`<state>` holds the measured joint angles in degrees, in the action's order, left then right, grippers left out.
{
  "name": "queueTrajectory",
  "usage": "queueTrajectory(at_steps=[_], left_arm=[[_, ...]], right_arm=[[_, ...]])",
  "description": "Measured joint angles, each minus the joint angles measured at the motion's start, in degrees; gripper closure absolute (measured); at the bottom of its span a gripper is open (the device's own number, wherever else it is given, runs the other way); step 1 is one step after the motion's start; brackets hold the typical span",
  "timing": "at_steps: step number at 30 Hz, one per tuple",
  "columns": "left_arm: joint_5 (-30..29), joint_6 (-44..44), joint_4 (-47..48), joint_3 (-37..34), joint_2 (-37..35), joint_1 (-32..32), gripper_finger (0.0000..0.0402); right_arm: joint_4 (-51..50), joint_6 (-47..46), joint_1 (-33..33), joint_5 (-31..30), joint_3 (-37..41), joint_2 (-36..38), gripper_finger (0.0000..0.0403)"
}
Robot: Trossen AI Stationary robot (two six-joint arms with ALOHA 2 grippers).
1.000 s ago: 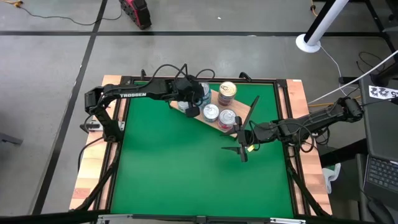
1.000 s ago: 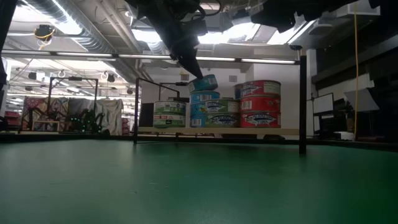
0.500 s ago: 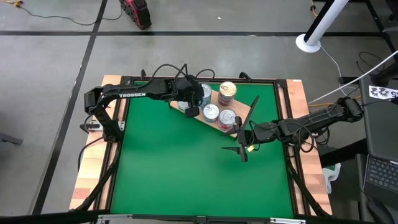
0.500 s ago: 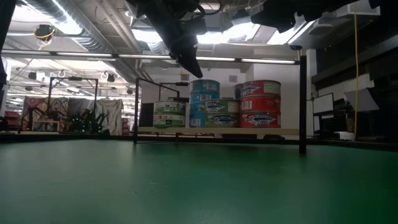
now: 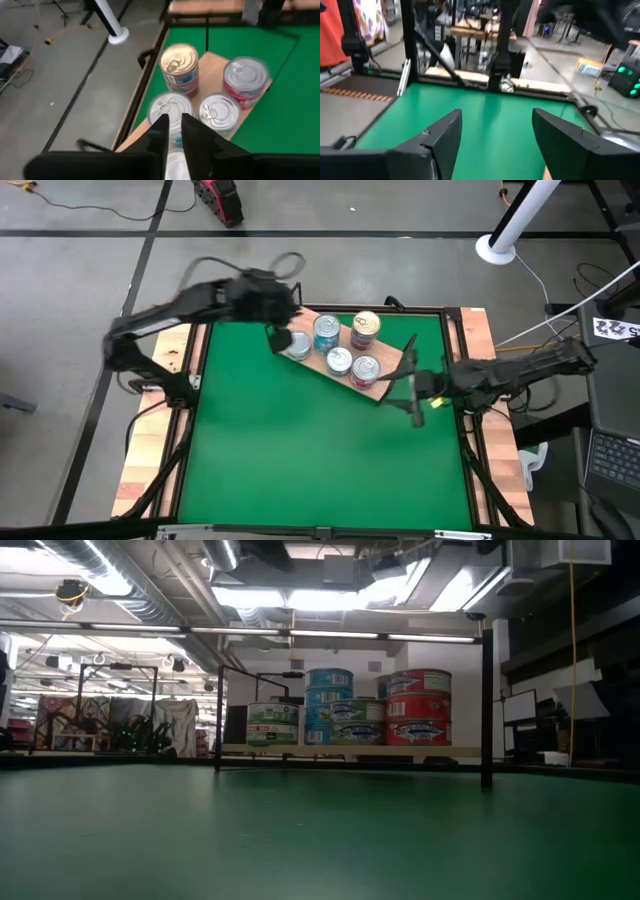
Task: Stack canned seafood by type on shelf
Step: Return to Home Position
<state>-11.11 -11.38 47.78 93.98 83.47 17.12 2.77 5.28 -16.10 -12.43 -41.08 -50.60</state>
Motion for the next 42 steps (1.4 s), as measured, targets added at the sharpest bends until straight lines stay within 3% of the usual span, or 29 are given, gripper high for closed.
queueTrajectory(at_steps=[5,9,14,21,26,31,36,42], left_arm=[[0.02,4.25,6.44,-0.05,-11.55,0.00,0.0392],[0.08,9.19,8.88,-4.51,-21.63,-1.09,0.0397],[0.31,14.82,5.58,-18.28,-34.93,-5.51,0.0395],[0.31,20.79,-12.37,-44.46,-52.52,-11.34,0.0396],[0.28,18.80,-25.20,-59.16,-60.53,-12.70,0.0394],[0.28,14.30,-40.66,-70.57,-64.25,-12.74,0.0394],[1.55,12.77,-49.61,-77.84,-65.90,-12.74,0.0394],[2.14,13.14,-52.19,-82.97,-67.00,-12.74,0.0394]], right_arm=[[-4.81,0.00,0.00,-0.90,-0.04,10.91,0.0162],[-8.99,0.16,0.00,-0.90,0.00,19.48,0.0180],[-13.20,1.02,0.00,-2.52,-0.02,27.15,0.0260],[-19.34,1.16,0.00,-5.49,2.50,32.20,0.0391],[-18.83,0.29,0.00,-4.94,8.29,32.41,0.0372],[-9.09,-0.48,0.00,-5.51,16.36,32.38,0.0360],[-1.38,-0.83,0.00,-5.55,23.85,32.38,0.0370],[8.29,-2.98,0.00,-5.53,31.49,32.41,0.0383]])
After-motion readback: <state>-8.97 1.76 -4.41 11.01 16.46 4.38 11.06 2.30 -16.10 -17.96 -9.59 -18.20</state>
